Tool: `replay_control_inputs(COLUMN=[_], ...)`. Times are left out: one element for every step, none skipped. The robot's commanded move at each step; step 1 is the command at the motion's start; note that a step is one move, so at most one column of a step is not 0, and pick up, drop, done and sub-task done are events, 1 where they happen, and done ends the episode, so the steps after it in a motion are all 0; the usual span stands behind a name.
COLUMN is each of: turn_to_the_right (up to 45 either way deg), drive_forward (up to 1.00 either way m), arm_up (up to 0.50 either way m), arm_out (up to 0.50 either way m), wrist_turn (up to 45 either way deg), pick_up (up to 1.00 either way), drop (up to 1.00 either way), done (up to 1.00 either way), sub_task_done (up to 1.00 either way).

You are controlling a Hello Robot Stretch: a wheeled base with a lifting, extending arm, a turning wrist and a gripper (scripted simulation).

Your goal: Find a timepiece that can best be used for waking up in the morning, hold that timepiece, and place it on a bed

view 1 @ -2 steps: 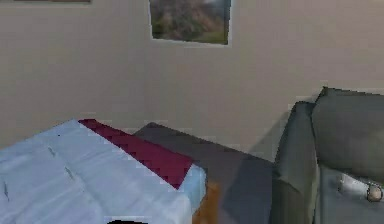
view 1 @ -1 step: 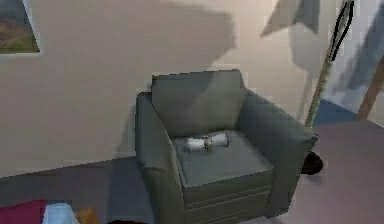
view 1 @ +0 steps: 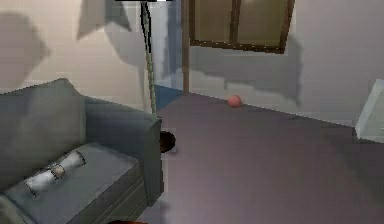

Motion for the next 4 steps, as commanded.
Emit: replay_control_inputs(turn_to_the_right=[15.0, 45.0, 45.0, 15.0], drive_forward=[0.0, 0.0, 0.0, 0.0], arm_up=[0.0, 0.0, 0.0, 0.0], arm_out=[0.0, 0.0, 0.0, 0.0], wrist_turn=[0.0, 0.0, 0.0, 0.0], pick_up=[0.0, 0.0, 0.0, 0.0], drop=[0.0, 0.0, 0.0, 0.0], done=[0.0, 0.0, 0.0, 0.0], sub_task_done=[0.0, 0.0, 0.0, 0.0])
